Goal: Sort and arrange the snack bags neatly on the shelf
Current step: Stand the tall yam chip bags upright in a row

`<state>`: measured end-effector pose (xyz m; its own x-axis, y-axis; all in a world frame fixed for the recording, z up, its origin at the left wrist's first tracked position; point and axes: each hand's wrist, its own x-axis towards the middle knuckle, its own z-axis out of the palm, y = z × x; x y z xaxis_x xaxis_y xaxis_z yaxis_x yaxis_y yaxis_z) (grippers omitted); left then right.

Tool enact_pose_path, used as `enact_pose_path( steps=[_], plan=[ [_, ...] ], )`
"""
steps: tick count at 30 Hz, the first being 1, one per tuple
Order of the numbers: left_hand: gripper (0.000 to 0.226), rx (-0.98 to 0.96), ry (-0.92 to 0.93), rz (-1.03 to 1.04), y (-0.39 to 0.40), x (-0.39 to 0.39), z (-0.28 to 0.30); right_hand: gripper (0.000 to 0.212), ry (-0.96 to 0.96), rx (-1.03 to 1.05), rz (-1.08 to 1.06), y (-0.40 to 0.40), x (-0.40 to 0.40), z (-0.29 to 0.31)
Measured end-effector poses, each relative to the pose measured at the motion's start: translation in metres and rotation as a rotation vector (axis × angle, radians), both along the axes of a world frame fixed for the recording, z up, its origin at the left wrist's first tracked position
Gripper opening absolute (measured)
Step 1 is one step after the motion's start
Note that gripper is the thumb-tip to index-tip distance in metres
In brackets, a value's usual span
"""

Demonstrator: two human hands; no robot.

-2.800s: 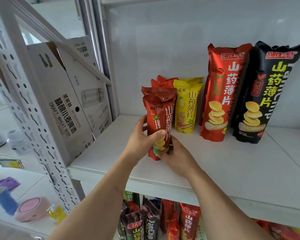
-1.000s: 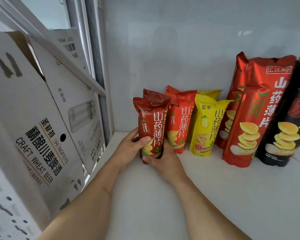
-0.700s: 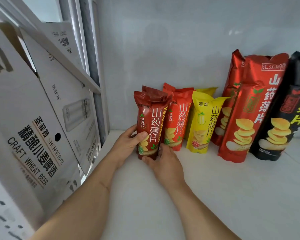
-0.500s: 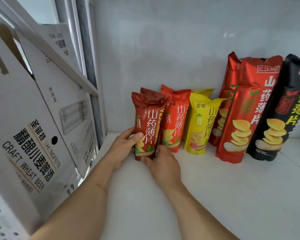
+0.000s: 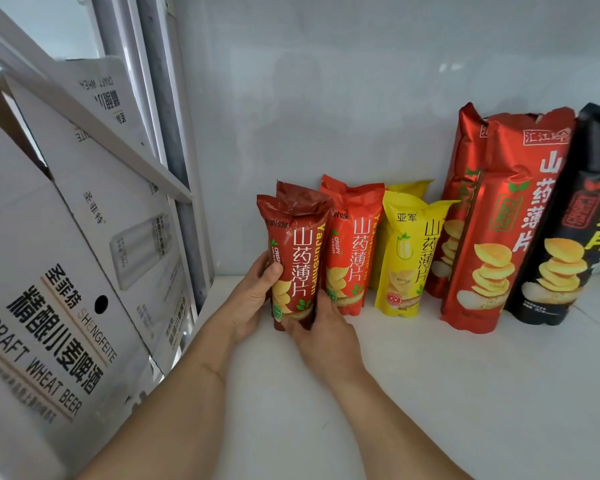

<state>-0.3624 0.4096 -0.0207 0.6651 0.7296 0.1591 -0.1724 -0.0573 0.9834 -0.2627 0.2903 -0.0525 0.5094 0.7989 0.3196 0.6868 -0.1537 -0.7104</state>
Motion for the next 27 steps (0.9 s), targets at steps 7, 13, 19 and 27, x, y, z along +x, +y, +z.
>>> enact_pose_path(
  steps=[7, 13, 19, 27],
  plan=[
    [0.115, -0.008, 0.006, 0.006, -0.002, 0.001, -0.006, 0.071, 0.031, -0.04, 0.025, 0.012, -0.001, 0.002],
    [0.073, 0.011, 0.074, 0.057, -0.004, 0.002, -0.008, 0.066, 0.059, -0.011, -0.044, 0.02, -0.009, 0.002],
    [0.097, 0.05, 0.146, 0.068, -0.001, 0.004, -0.01, 0.074, 0.027, 0.027, -0.073, 0.016, -0.01, 0.0],
    [0.113, 0.052, 0.138, 0.002, 0.004, 0.011, -0.008, 0.077, -0.034, 0.028, -0.178, 0.015, -0.009, 0.001]
  ],
)
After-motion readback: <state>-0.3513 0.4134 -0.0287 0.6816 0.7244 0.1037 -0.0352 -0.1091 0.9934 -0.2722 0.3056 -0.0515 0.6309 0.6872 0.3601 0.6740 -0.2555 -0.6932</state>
